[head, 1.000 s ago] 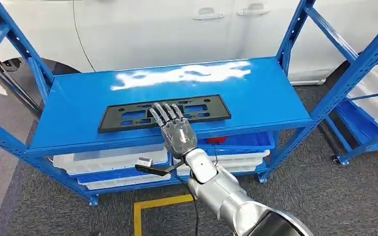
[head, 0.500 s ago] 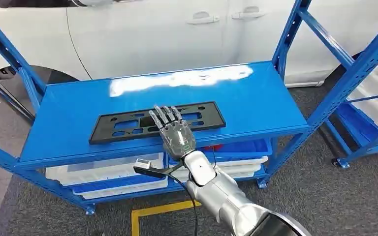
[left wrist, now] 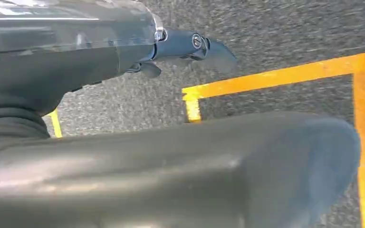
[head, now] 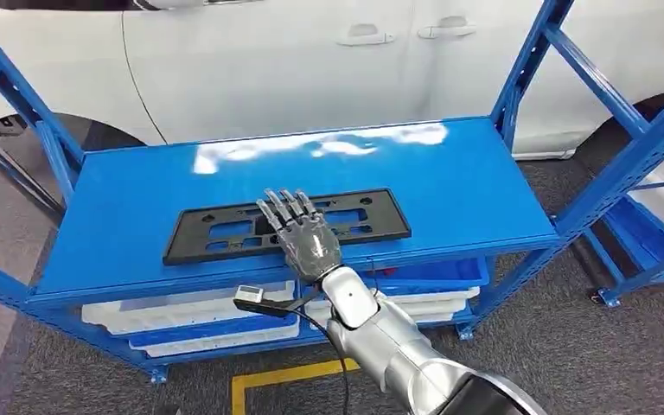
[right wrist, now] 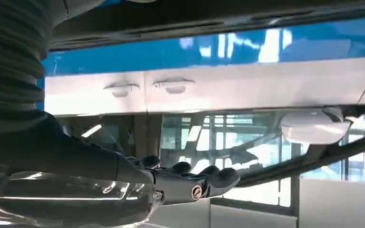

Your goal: Take the parts from the cabinet and place them on the table.

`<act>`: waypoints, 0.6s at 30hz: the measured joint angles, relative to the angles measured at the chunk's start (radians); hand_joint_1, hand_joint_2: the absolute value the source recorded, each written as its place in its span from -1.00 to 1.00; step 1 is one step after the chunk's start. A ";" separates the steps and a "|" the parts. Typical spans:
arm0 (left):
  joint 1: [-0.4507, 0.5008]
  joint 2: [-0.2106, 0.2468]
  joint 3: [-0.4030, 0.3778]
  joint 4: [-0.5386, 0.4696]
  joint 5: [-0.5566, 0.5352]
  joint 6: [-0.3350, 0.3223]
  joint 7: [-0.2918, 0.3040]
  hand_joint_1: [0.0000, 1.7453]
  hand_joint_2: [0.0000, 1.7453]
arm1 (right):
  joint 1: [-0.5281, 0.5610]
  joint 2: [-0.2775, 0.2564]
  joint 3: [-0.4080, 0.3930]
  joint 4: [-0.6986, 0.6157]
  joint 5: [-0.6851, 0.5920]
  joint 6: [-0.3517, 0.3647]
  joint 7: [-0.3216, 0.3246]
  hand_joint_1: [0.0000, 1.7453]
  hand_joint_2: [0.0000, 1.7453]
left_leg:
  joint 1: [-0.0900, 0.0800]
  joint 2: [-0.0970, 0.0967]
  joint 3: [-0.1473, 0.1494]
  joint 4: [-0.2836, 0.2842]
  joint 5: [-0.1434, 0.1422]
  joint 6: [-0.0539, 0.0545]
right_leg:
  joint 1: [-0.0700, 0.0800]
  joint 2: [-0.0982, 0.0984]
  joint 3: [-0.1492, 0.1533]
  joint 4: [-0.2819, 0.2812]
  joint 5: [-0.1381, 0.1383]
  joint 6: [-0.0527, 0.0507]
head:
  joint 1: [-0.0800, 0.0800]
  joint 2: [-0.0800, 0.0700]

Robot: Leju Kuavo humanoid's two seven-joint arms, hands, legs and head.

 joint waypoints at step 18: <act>0.002 -0.001 -0.004 0.000 0.000 -0.009 -0.001 -1.00 -1.00 | 0.006 -0.001 0.071 -0.014 0.006 0.000 0.028 -1.00 1.00 | -0.001 0.002 -0.058 0.001 0.052 -0.008 | 0.000 0.011 0.075 -0.010 -0.066 -0.005 | 0.000 0.000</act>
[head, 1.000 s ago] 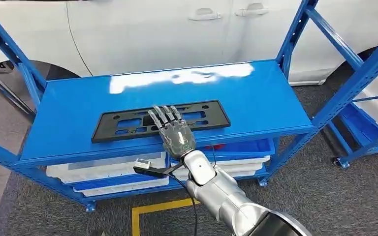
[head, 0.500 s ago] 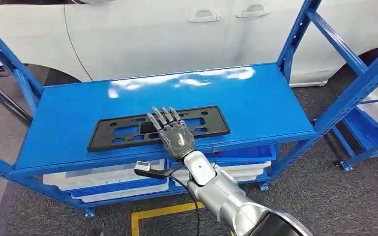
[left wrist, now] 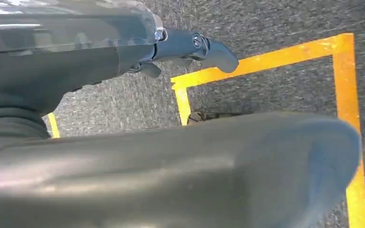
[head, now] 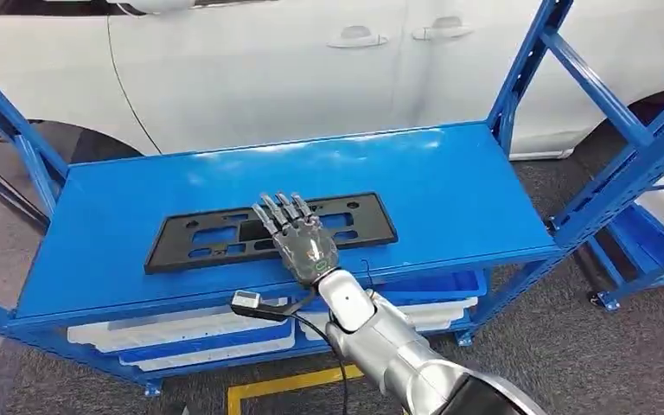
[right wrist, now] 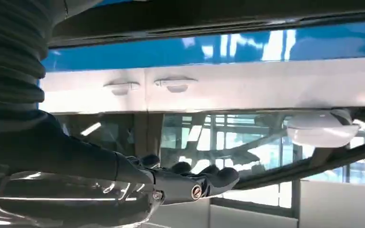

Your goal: Take the parts from the cabinet and place them on the table.

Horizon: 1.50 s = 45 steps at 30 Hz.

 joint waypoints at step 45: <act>0.012 -0.010 0.039 0.000 -0.002 -0.037 -0.120 -1.00 -1.00 | -0.032 0.014 0.134 0.005 -0.098 0.008 -0.036 -1.00 1.00 | 0.004 0.000 0.039 -0.008 -0.025 -0.007 | 0.005 -0.009 -0.045 0.011 0.036 -0.009 | 0.000 0.000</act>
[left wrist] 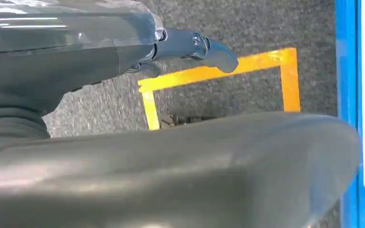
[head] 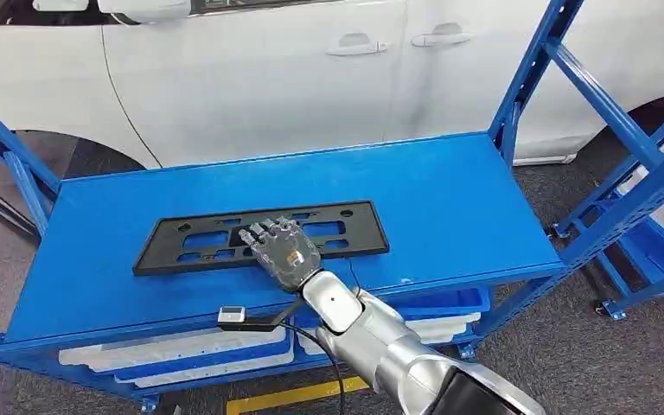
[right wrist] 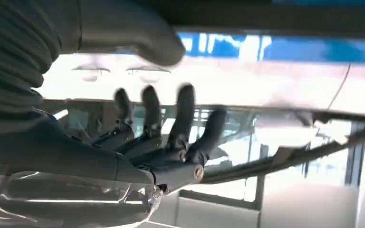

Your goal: Take the parts from the cabinet and place them on the table.

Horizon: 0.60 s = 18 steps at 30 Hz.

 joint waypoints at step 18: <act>0.001 0.000 -0.003 0.000 0.002 0.000 -0.016 -1.00 -1.00 | 0.079 -0.019 -0.289 -0.339 -0.023 -0.006 -0.230 -1.00 1.00 | 0.004 -0.001 0.001 -0.010 0.009 0.018 | -0.002 0.002 0.008 0.009 -0.019 0.015 | 0.000 0.000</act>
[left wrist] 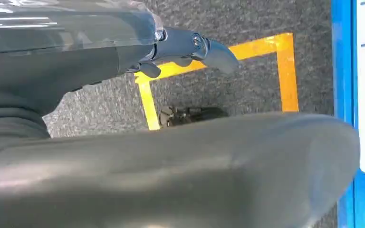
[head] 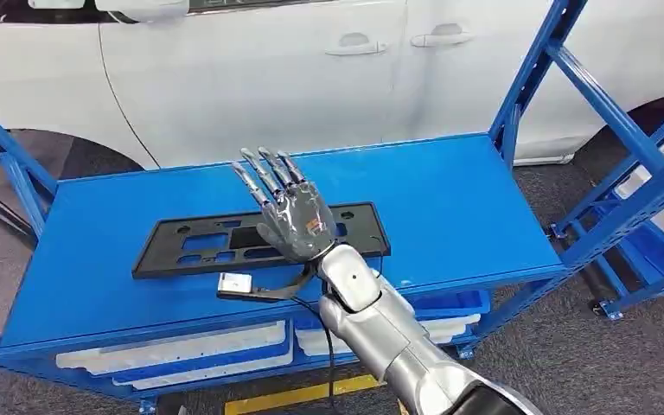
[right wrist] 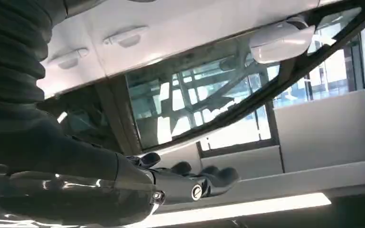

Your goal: Take the parts from the cabinet and place them on the table.

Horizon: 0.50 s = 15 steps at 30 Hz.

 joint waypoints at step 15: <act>0.013 0.010 0.004 0.000 0.000 0.002 0.015 -1.00 -1.00 | 0.112 -0.016 0.026 0.100 -0.266 0.000 -0.455 -1.00 1.00 | 0.000 0.001 0.004 0.012 -0.022 -0.032 | -0.011 -0.004 0.004 -0.026 0.023 -0.026 | 0.000 0.000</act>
